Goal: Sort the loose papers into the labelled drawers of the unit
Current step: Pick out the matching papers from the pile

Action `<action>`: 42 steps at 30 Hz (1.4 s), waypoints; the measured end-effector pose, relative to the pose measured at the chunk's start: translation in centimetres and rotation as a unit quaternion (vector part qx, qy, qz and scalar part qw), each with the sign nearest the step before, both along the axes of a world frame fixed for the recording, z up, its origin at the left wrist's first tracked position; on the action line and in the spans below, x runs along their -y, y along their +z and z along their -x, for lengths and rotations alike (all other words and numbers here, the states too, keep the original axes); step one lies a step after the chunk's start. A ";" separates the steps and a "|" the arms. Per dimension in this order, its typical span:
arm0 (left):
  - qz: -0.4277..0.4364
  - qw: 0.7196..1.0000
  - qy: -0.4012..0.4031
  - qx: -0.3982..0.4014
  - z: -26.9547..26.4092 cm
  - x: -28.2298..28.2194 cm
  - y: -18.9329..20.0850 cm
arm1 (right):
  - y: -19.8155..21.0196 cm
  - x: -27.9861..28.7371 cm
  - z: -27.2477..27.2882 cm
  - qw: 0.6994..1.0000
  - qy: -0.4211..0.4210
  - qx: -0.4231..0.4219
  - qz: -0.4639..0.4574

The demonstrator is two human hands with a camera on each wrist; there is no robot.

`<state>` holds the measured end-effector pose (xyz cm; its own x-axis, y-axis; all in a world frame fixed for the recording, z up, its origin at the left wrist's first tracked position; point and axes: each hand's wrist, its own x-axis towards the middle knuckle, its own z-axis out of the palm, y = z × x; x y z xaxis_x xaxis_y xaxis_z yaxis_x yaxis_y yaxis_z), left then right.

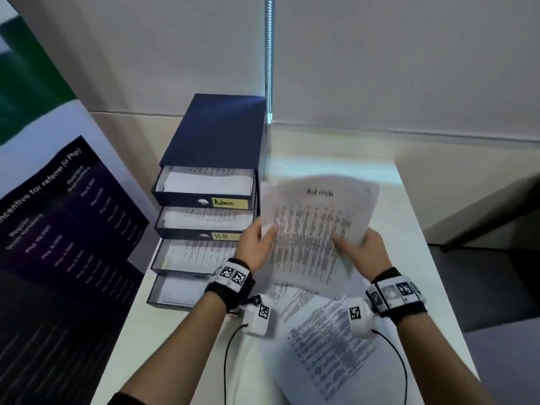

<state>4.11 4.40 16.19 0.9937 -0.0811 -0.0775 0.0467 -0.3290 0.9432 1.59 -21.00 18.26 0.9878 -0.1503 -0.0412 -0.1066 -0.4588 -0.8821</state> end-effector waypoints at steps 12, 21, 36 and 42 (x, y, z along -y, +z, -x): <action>0.064 0.991 0.087 -0.080 2.0 -14.9 5.4 | 5.7 -14.3 -8.7 0.988 0.129 -0.055 -0.061; 0.140 0.974 0.156 -0.086 3.5 -21.2 9.3 | 3.6 -18.7 -12.3 0.945 0.104 -0.220 -0.217; -0.134 0.947 0.290 0.037 -3.3 -18.9 6.3 | 4.5 -18.4 -9.2 0.914 0.152 -0.239 -0.290; -0.419 0.870 0.196 0.172 -4.5 -15.1 4.9 | 4.1 -20.8 -14.2 0.940 0.062 -0.177 -0.283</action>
<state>8.63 19.52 21.13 0.9081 0.2119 0.3612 0.0737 -0.9299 0.3602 15.83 -0.25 22.41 0.9054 0.1113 -0.4096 -0.4164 0.0458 -0.9080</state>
